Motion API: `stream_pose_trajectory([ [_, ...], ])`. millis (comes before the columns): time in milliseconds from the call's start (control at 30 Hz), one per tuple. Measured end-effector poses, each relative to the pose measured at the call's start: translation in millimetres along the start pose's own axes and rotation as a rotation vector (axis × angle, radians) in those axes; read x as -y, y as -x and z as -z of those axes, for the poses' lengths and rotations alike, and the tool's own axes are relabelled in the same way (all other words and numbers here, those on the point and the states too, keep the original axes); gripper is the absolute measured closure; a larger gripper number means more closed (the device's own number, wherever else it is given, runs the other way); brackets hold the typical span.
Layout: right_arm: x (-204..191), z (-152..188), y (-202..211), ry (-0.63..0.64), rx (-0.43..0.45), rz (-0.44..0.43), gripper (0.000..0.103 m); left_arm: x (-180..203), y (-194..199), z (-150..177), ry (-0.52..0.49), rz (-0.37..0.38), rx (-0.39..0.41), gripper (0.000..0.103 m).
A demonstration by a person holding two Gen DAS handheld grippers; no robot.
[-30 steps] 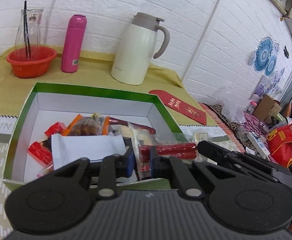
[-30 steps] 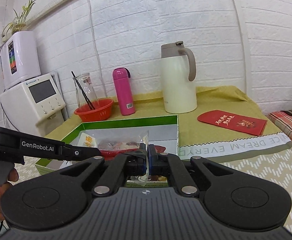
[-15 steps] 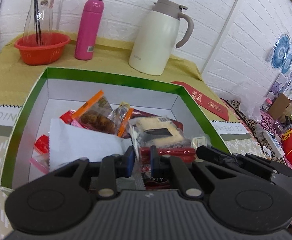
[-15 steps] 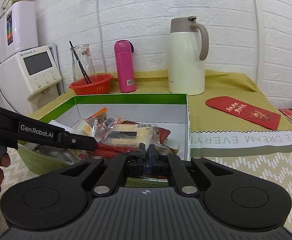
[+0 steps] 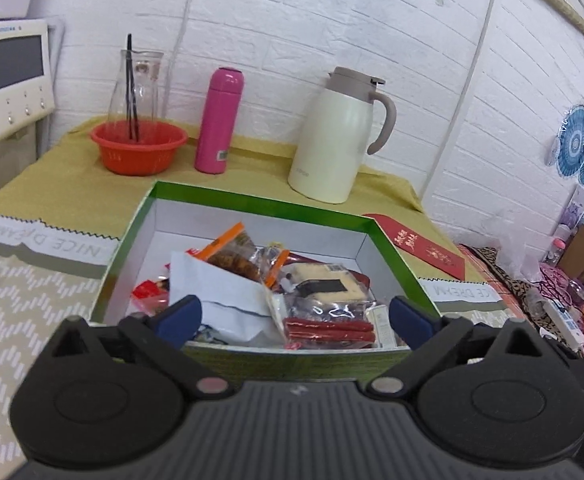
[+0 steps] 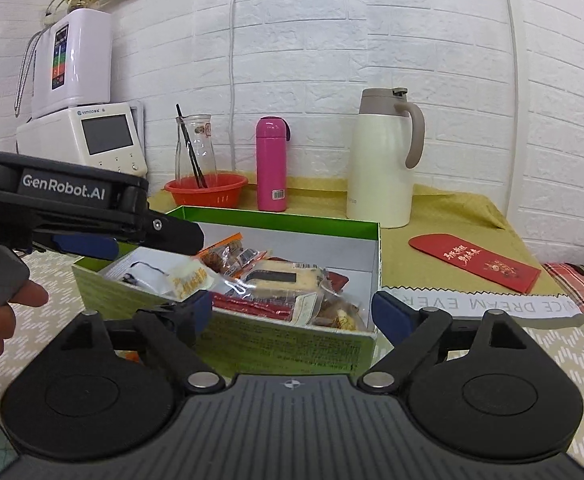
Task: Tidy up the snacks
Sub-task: 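Move the right tool back toward the orange-yellow printed bag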
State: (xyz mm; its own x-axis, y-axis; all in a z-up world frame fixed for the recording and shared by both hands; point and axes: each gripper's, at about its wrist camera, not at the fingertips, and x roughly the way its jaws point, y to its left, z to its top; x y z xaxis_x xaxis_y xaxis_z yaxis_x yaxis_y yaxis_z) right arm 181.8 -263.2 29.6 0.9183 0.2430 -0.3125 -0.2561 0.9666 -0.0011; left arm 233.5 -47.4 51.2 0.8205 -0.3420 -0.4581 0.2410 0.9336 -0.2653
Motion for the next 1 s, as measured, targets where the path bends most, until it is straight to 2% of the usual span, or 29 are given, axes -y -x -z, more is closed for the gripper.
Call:
stream_pose_trajectory([
  [267, -13.5, 28.5, 28.4, -0.055, -0.07, -0.024, 0.0, -15.3, 34.6, 38.6, 0.022, -0.019, -0.033, 0.005],
  [467, -28.1, 48.4, 37.4, -0.123, -0.136, -0.068, 0.0, -32.3, 46.3, 68.5, 0.013, -0.039, -0.093, 0.005],
  [567, -38.0, 48.5, 29.2, -0.133, -0.171, -0.095, 0.0, -44.3, 50.2, 76.5, 0.027, -0.05, -0.124, 0.005],
  [733, -50.7, 40.0, 7.1, -0.162, -0.177, -0.129, 0.0, -66.6, 61.0, 75.7, 0.07, -0.068, -0.125, 0.005],
  [900, -61.0, 38.7, -21.5, -0.158, -0.208, -0.089, 0.0, -76.1, 67.5, 71.5, 0.085, -0.026, -0.128, 0.005],
  [933, -60.0, 40.0, -24.7, -0.17, -0.226, -0.099, 0.011, -76.4, 68.0, 71.6, 0.081, -0.014, -0.132, 0.005],
  [967, -58.1, 41.2, -24.6, -0.19, -0.233, -0.118, 0.04, -76.5, 67.8, 71.8, 0.077, -0.002, -0.136, 0.005],
  [1000, -56.1, 41.6, -22.2, -0.207, -0.232, -0.121, 0.043, -76.4, 67.2, 72.0, 0.072, 0.01, -0.14, 0.005],
])
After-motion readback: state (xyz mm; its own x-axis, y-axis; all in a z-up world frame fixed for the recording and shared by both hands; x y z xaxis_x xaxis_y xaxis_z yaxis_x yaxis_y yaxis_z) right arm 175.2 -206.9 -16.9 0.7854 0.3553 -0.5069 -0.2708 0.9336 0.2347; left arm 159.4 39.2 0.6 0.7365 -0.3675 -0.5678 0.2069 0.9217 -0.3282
